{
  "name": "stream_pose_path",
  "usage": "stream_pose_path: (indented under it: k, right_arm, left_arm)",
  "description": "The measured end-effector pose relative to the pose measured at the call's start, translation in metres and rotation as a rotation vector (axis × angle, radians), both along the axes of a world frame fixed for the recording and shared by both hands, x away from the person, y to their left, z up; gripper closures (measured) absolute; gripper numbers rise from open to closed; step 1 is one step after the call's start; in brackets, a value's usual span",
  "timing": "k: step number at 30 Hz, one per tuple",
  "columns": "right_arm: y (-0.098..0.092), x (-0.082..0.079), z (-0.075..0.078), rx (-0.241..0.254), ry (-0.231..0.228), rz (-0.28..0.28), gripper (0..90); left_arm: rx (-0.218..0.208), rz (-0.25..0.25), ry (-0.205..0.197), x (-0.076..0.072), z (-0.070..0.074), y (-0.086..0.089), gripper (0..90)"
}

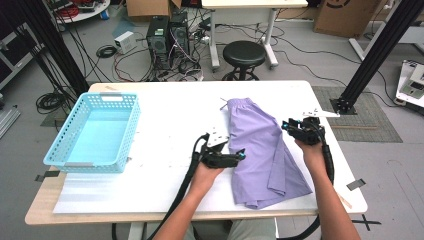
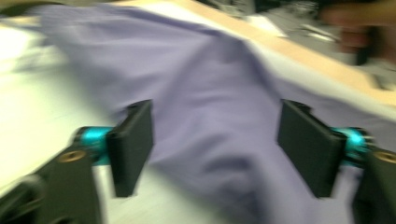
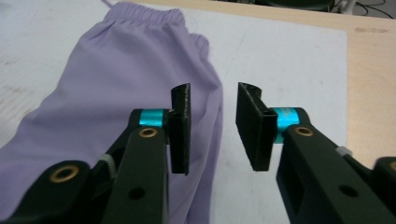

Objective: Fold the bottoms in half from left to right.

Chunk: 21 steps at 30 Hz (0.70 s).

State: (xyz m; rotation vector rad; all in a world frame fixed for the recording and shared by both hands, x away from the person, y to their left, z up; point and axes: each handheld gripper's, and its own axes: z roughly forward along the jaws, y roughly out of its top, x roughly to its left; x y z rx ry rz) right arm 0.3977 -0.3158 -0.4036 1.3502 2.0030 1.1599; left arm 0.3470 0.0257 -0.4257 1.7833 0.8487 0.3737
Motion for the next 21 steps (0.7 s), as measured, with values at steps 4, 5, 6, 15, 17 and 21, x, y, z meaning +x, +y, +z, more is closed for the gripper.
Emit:
stream_pose_path:
  k: [4,5,6,15,17,21]
  right_arm:
    - [0.002,-0.023,-0.009,-0.014,0.006,0.041,64.4]
    - [0.003,-0.029,-0.011,-0.026,0.009,0.052,64.8]
    - [0.004,-0.034,-0.013,-0.033,0.012,0.062,65.4]
    - [0.022,-0.081,-0.029,-0.085,0.056,0.154,73.0]
    - [0.025,-0.087,-0.031,-0.095,0.059,0.164,73.0]
    - [0.031,-0.096,-0.032,-0.102,0.067,0.178,70.3]
  left_arm:
    - [-0.015,0.035,-0.009,0.0,-0.004,0.031,24.7]
    - [-0.015,0.035,-0.009,0.0,-0.004,0.031,24.7]
    - [-0.017,0.042,-0.01,0.0,-0.004,0.038,24.7]
    - [-0.019,0.089,-0.034,-0.008,-0.008,0.081,24.7]
    - [-0.019,0.106,-0.042,-0.012,-0.009,0.093,24.6]
    - [-0.017,0.129,-0.043,-0.016,-0.011,0.106,23.0]
